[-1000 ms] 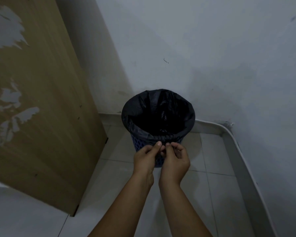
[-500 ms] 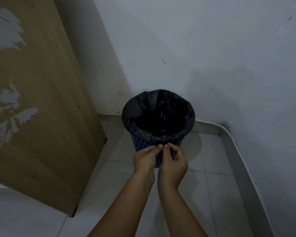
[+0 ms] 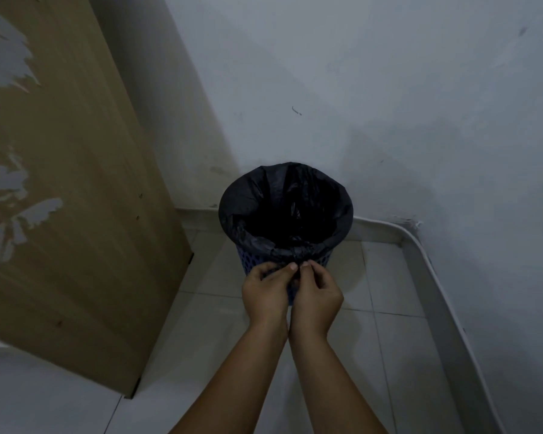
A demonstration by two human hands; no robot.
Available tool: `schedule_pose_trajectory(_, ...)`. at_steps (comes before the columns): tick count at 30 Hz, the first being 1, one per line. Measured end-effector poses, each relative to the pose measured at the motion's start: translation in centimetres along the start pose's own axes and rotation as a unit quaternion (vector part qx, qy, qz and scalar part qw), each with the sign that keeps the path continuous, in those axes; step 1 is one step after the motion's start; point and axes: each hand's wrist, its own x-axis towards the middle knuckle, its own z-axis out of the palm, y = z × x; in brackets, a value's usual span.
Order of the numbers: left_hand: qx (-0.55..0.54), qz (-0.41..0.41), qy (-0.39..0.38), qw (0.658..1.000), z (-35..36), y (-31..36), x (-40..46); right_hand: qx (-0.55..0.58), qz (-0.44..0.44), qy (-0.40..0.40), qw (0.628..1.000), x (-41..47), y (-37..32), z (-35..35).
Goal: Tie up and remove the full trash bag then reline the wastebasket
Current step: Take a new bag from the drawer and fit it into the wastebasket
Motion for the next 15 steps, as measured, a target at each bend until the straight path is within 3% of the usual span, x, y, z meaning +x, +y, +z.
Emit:
schedule_pose_trajectory(4,0.021,0.005,-0.015,1.0,0.0,-0.2,0.2,-0.003,0.009,-0.001,1.0,0.4,-0.5,-0.1)
schedule_pose_trajectory(15,0.045,-0.06,-0.051,0.996,0.0,1.0,0.4,-0.041,-0.081,0.006,0.996,-0.3,-0.4,-1.0)
